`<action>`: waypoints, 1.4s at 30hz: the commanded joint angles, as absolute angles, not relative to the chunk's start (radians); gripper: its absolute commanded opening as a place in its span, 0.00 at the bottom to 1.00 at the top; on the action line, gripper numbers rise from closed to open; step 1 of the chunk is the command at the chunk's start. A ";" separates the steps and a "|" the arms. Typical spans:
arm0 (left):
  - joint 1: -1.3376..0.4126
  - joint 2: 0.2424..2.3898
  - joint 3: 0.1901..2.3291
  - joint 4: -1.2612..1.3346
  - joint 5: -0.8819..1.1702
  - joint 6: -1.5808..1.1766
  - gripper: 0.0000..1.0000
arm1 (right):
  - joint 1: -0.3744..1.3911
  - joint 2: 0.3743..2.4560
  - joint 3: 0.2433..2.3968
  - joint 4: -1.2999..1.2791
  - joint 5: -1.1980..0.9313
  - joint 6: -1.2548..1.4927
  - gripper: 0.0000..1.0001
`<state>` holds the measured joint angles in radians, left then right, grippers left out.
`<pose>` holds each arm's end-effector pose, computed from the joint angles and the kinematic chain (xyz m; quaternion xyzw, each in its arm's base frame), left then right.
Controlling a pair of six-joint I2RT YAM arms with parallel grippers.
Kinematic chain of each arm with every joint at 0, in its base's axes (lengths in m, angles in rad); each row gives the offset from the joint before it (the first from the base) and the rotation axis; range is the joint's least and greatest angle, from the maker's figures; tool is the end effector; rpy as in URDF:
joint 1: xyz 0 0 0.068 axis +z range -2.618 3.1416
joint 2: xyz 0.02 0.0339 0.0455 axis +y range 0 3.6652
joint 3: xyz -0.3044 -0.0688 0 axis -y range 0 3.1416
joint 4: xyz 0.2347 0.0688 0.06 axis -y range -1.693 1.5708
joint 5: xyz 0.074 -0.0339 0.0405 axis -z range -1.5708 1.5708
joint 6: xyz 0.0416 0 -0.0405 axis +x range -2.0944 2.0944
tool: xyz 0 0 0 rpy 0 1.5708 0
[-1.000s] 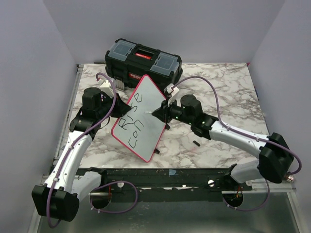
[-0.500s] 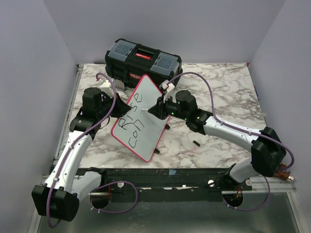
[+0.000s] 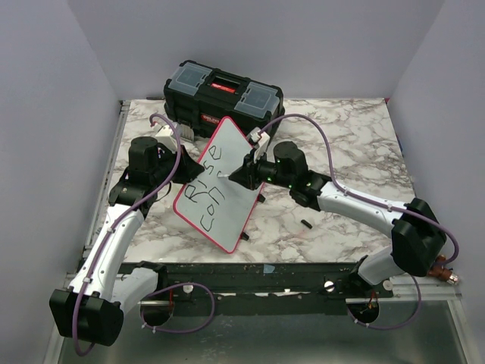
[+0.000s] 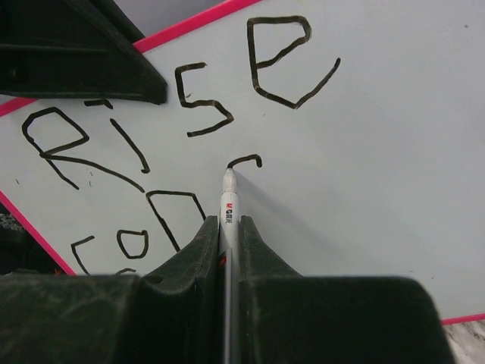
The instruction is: Write a sentence on the whiteboard
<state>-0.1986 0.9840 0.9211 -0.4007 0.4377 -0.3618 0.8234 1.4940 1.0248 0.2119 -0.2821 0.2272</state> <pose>0.1822 -0.0546 0.3622 0.0461 0.8369 -0.3194 0.4421 0.2249 0.2597 0.3354 -0.3123 0.7243 0.3995 0.4671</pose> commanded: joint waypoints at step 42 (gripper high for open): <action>-0.219 0.991 0.928 -0.449 0.408 -0.264 0.00 | 0.838 1.546 1.134 0.100 -0.155 0.221 0.01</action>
